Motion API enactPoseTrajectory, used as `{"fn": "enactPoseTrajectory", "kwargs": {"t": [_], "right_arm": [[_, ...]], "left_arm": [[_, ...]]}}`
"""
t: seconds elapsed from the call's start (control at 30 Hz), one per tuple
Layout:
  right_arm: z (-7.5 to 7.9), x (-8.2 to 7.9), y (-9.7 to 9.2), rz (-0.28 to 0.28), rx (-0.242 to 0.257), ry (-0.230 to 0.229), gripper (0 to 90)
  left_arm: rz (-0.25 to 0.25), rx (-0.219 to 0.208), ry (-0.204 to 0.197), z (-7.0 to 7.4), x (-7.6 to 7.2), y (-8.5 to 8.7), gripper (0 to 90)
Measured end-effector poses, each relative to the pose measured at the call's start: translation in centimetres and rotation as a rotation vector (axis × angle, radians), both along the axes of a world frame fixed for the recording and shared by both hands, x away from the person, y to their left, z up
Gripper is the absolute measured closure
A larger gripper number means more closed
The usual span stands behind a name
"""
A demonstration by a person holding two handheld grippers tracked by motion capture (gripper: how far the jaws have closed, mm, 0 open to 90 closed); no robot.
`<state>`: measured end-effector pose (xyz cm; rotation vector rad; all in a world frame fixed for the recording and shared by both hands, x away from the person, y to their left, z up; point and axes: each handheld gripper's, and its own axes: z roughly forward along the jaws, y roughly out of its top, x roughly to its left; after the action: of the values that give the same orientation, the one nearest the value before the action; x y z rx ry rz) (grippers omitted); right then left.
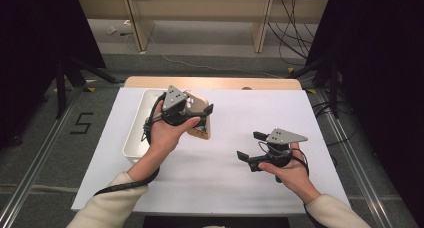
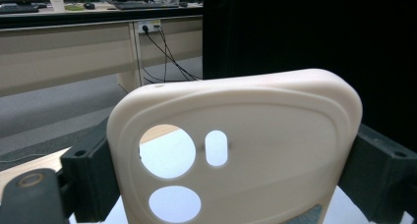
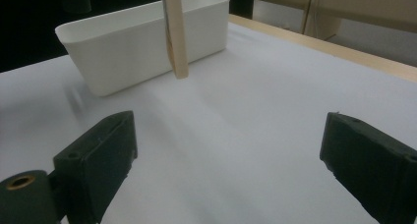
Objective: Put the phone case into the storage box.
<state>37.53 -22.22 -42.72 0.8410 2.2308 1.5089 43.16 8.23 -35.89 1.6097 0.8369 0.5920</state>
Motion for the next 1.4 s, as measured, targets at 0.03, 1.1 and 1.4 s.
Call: {"fn": "enactPoseTrajectory", "kwargs": {"t": [0.03, 1.1, 1.4], "right_arm": [[0.0, 0.0, 0.0, -0.001, -0.002, 0.001, 8.2], [-0.2, -0.1, -1.0, -0.023, 0.003, 0.006, 8.2], [-0.2, -0.2, -1.2, -0.025, 0.002, 0.007, 8.2]], "left_arm": [[0.001, 0.000, 0.000, 0.0, 0.0, 0.0, 10.4], [0.044, 0.005, -0.019, 1.1, 0.4, 1.8, 10.5], [0.057, 0.009, -0.019, 1.4, 0.6, 2.4, 10.5]]}}
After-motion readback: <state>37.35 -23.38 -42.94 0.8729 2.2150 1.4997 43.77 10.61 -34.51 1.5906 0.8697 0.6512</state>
